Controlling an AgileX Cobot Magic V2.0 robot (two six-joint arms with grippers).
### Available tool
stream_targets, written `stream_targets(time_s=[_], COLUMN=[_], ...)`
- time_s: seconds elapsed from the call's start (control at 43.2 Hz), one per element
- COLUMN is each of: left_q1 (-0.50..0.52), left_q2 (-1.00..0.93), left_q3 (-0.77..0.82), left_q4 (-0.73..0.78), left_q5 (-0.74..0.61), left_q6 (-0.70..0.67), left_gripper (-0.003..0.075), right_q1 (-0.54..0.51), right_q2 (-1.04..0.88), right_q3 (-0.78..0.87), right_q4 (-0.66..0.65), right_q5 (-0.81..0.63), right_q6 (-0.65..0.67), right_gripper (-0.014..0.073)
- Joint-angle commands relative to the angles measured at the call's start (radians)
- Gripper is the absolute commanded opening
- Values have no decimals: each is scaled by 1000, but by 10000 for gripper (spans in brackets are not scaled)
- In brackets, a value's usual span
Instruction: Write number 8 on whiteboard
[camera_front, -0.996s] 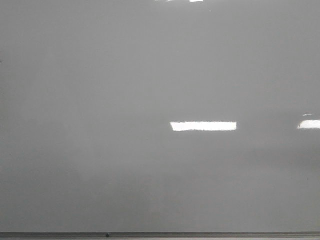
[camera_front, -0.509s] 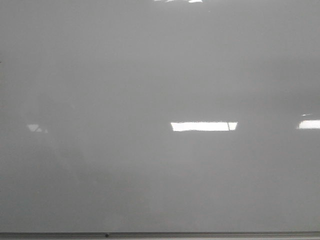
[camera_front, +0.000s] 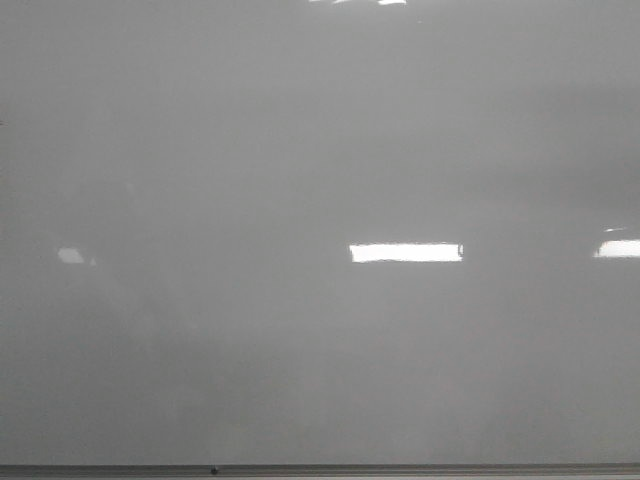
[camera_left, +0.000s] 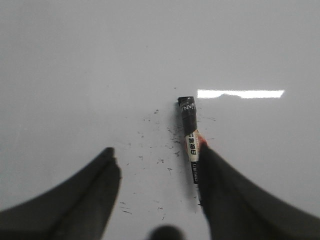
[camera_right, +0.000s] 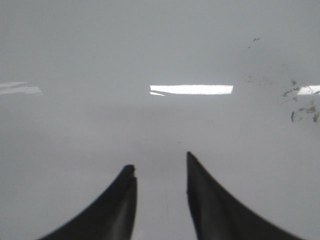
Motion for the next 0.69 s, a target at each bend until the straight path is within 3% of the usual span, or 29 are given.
stream_targets(time_s=[0.0, 0.069, 0.185, 0.347, 0.44, 0.671], left_q1=[1, 1, -30, -162, -206, -177], left_q2=[13, 26, 102, 310, 449, 734], left_q3=[-27, -27, -36, -72, -94, -145], left_q4=[-28, -46, -48, -69, -90, -116], left_q5=[-74, -70, -47, -46, -95, -313], left_q6=[-12, -10, -9, -8, -14, -13], left_gripper=[601, 620, 620, 619, 619, 619], right_q1=[0, 0, 0, 0, 0, 0], right_q2=[14, 14, 14, 14, 14, 14], right_q3=[-34, -34, -34, -34, -34, -34], right_q4=[-8, -8, -8, -8, -8, -8], right_q5=[-70, -66, -64, -61, -59, -55], right_q6=[-4, -4, -4, -4, -4, -4], right_gripper=[512, 559, 561, 561, 561, 561])
